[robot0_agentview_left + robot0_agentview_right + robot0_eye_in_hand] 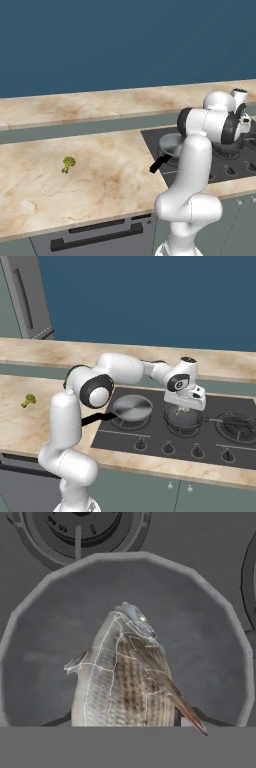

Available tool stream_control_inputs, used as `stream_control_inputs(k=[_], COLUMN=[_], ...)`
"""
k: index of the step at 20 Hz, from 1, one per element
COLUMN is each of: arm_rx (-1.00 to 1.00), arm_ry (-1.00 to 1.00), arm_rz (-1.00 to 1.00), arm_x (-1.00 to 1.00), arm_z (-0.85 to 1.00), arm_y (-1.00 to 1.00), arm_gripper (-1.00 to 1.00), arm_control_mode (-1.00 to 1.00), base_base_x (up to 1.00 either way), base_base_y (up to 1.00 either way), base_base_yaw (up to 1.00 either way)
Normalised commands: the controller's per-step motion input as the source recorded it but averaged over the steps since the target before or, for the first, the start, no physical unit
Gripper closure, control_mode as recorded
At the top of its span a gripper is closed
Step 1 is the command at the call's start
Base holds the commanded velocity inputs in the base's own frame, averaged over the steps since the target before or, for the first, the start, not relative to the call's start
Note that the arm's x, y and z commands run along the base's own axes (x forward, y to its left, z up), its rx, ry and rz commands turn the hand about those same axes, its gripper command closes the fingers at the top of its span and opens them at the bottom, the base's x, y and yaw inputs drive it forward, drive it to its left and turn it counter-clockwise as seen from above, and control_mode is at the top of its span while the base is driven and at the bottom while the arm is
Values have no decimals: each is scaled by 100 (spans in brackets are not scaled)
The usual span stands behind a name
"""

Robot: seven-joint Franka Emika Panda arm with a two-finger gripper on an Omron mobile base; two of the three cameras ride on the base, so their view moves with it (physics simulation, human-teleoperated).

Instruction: Place both pans onto different burners. Then place the broccoli and the fish on different pans.

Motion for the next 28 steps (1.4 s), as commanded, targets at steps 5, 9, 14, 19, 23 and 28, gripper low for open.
stream_control_inputs(k=[5, 9, 14, 19, 23, 28], arm_rx=[0, 0, 0, 0, 0, 0], arm_ry=[0, 0, 0, 0, 0, 0], arm_rz=[0, 0, 0, 0, 0, 0], arm_x=[1, 6, 8, 8, 9, 6], arm_z=[-19, -15, -2, -5, -14, -14], arm_y=[0, 0, 0, -5, -8, -4], arm_gripper=[100, 100, 100, 100, 100, 100], arm_control_mode=[-100, -100, -100, -100, -100, -100], base_base_x=[0, 0, 0, 0, 0, 0], base_base_y=[0, 0, 0, 0, 0, 0], base_base_yaw=[0, 0, 0, 0, 0, 0])
